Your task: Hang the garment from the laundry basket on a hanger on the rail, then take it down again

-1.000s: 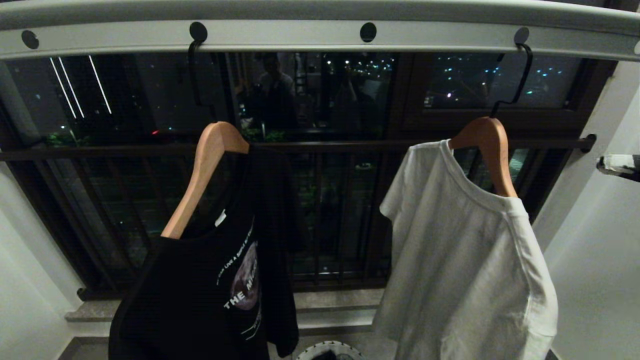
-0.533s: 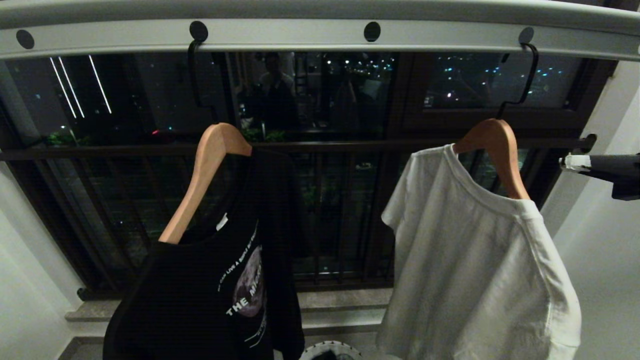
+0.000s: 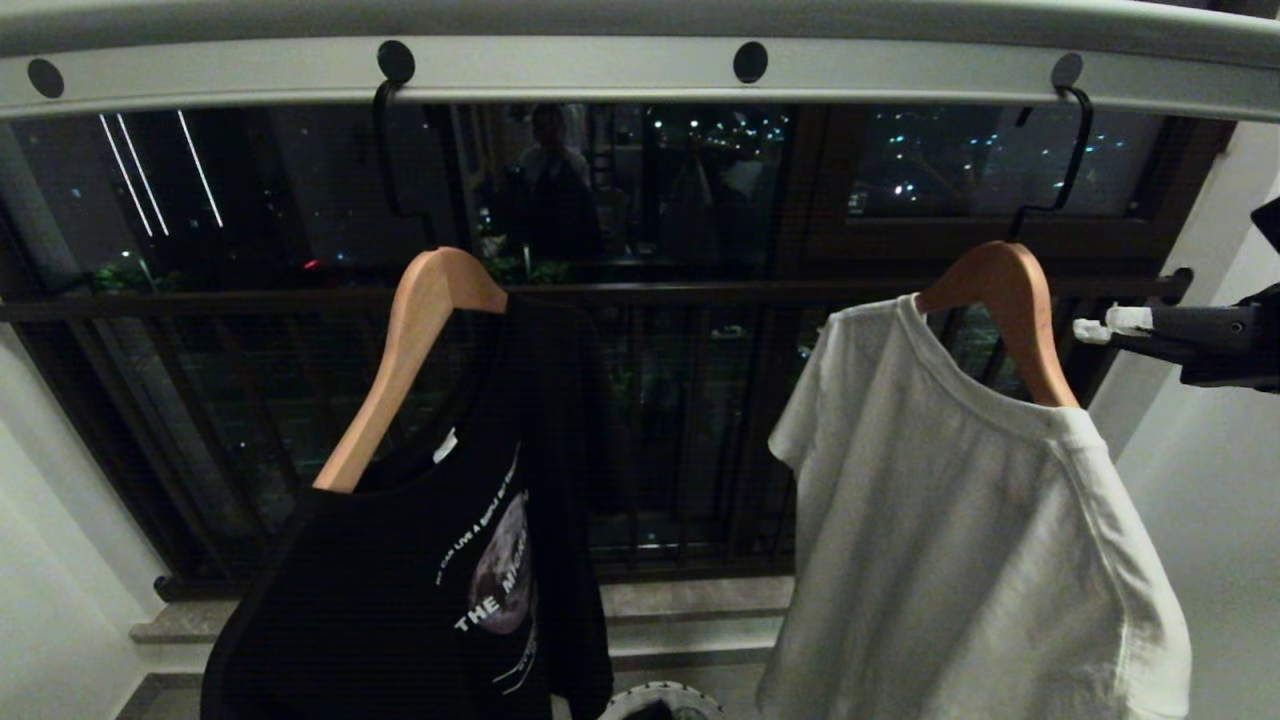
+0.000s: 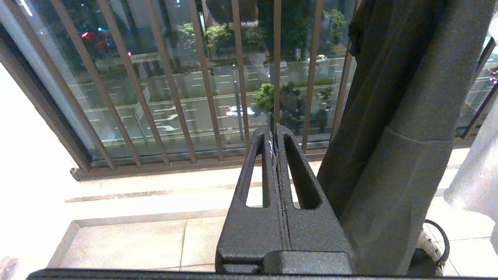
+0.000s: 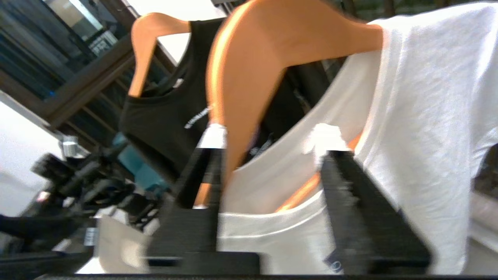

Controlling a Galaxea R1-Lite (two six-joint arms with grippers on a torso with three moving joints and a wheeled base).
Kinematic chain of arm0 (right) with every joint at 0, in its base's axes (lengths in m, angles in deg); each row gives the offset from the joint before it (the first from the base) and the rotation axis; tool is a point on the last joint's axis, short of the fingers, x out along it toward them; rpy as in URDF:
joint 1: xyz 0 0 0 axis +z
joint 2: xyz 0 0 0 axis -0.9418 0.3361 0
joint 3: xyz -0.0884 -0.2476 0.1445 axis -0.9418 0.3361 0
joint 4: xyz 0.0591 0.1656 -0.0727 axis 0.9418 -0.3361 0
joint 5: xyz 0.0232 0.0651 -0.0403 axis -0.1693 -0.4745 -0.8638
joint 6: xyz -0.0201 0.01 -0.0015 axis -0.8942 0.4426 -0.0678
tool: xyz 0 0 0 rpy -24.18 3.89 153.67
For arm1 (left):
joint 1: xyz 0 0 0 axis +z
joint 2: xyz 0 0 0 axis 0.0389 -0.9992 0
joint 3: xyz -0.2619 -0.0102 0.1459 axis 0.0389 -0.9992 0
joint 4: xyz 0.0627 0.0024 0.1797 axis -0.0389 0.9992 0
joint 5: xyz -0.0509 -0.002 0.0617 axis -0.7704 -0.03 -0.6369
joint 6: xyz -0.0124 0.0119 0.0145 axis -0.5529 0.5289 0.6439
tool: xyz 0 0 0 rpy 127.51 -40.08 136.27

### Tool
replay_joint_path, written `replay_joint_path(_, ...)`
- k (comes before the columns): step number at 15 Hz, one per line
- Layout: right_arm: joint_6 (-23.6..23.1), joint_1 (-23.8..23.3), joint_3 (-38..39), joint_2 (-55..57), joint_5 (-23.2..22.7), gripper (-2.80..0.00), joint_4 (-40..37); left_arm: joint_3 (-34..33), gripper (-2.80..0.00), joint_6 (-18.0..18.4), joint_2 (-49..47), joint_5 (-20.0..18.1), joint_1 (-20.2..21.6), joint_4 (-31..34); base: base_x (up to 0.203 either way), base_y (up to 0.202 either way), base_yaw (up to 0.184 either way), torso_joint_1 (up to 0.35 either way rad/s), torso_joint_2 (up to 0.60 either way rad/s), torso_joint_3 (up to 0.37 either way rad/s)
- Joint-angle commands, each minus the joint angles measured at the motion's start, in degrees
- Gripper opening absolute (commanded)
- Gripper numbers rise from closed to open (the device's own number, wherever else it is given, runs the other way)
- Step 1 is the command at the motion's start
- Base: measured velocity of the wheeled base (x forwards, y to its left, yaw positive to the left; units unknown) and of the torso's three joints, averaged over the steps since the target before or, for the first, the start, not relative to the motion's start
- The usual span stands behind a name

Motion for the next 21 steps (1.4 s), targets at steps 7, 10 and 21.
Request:
replay_joint_path(7,0.04,6.65,2.95,3.02,-0.62,0.0,10.42,-0.18,-2.8,0.01,0.01,0.0,0.02,-0.04,0.0,0.0,0.0,0.0,0.0,0.0)
replay_joint_path(10,0.04,8.48,5.12,2.5,-0.62,0.0,13.62,-0.18,-2.8,0.01,0.01,0.0,0.02,-0.04,0.0,0.0,0.0,0.0,0.0,0.0)
replay_joint_path(21,0.13,16.61,3.59,2.79,-0.42,0.0,14.89,-0.18,-2.8,0.01,0.01,0.0,0.02,-0.04,0.0,0.0,0.0,0.0,0.0,0.0)
